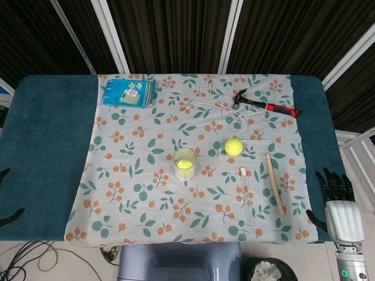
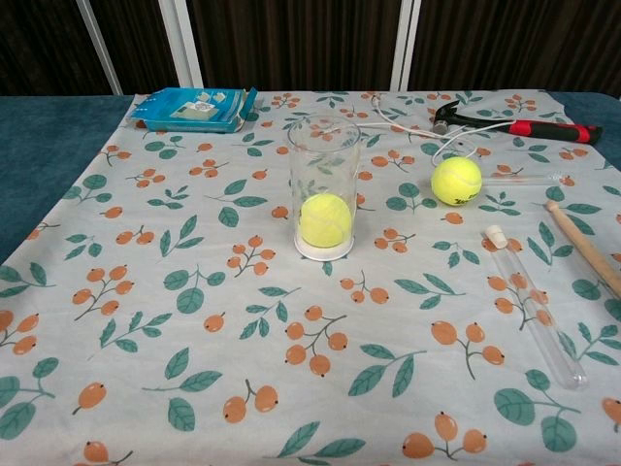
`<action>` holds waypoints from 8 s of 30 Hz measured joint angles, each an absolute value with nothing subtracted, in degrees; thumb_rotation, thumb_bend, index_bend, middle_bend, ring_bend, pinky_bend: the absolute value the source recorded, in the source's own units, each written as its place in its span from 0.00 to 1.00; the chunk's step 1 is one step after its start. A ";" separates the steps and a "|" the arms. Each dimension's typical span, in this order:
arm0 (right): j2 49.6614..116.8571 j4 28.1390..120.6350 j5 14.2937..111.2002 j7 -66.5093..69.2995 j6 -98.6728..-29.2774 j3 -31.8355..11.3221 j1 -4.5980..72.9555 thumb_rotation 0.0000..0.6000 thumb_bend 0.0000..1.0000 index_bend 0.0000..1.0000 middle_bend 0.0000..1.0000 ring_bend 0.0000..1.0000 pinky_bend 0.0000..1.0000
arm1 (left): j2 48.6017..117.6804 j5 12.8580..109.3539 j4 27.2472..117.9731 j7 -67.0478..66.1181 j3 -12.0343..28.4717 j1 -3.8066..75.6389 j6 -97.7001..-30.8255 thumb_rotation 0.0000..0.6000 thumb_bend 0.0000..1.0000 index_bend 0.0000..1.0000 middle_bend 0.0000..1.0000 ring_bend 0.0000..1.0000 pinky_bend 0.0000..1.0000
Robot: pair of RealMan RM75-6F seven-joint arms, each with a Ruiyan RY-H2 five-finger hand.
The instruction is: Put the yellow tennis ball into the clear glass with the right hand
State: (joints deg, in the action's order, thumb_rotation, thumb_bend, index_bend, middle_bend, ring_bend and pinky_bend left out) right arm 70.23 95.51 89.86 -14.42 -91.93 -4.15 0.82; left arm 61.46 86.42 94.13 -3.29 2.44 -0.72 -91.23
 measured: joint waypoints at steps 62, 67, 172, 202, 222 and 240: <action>68.08 101.79 68.62 -17.81 -63.16 -15.07 21.12 1.00 0.25 0.02 0.02 0.05 0.00 | 61.63 85.74 94.37 -3.66 2.54 -0.50 -90.58 1.00 0.02 0.13 0.00 0.00 0.00; 73.73 95.64 63.62 -19.27 -57.96 -16.78 27.54 1.00 0.25 0.02 0.02 0.05 0.00 | 61.83 85.22 94.31 -4.13 2.66 -0.29 -90.08 1.00 0.02 0.13 0.00 0.00 0.00; 78.30 103.63 44.19 -26.04 -53.21 -22.83 54.90 1.00 0.36 0.51 0.42 0.48 0.92 | 61.71 82.37 94.04 -3.79 3.71 0.50 -88.69 1.00 0.02 0.12 0.00 0.00 0.00; 76.39 104.59 41.01 -27.69 -56.90 -19.18 57.90 1.00 0.36 0.17 0.08 0.15 0.03 | 61.74 82.00 94.14 -3.89 3.83 0.55 -88.61 1.00 0.02 0.12 0.00 0.00 0.00; 64.90 107.68 74.80 -16.38 -83.24 -3.30 30.09 1.00 0.36 0.14 0.07 0.12 0.03 | 62.27 82.49 94.15 -4.94 3.60 0.62 -88.75 1.00 0.02 0.12 0.00 0.00 0.00; 72.17 91.62 87.31 -14.28 -99.69 4.80 9.82 1.00 0.36 0.09 0.07 0.08 0.02 | 62.57 83.22 93.97 -5.22 3.20 0.83 -88.45 1.00 0.02 0.12 0.00 0.00 0.00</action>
